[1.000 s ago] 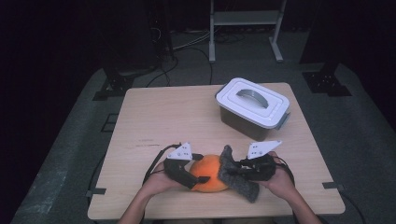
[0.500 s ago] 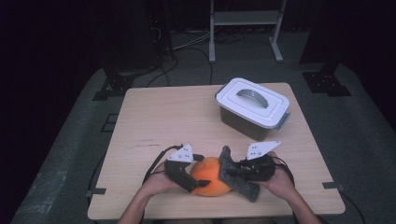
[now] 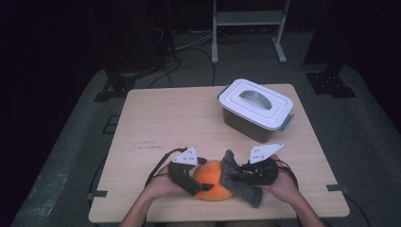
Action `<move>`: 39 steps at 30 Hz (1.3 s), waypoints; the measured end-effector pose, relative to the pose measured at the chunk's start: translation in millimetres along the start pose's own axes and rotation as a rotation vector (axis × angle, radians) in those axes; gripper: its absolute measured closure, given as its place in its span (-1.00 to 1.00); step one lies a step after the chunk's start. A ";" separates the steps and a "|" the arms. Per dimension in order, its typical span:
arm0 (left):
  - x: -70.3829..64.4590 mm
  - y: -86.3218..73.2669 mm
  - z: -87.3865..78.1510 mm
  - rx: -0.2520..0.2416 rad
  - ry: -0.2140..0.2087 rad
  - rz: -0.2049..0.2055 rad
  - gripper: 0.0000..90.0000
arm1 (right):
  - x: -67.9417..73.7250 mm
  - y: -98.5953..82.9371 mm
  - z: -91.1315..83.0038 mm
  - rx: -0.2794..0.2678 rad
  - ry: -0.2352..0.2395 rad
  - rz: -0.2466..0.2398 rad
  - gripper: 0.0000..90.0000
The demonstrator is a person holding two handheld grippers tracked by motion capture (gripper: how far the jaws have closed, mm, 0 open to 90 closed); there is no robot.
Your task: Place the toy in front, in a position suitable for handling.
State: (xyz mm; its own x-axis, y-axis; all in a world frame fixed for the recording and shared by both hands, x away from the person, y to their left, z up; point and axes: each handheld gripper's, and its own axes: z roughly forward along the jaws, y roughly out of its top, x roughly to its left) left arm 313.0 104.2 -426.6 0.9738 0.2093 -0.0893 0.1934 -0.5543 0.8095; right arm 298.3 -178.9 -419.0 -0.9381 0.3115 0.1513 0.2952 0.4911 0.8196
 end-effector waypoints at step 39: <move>-8.4 -3.1 0.0 0.007 0.067 0.127 -0.35 | -0.6 6.2 -2.7 -0.034 -0.042 0.009 0.61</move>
State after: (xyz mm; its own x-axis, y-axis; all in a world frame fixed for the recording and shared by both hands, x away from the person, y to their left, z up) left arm 304.2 104.2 -428.3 0.9804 0.1901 0.0524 0.0705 -0.5856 0.8075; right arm 300.2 -178.3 -412.6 -0.9267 0.3502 0.1361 0.2968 0.4602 0.8367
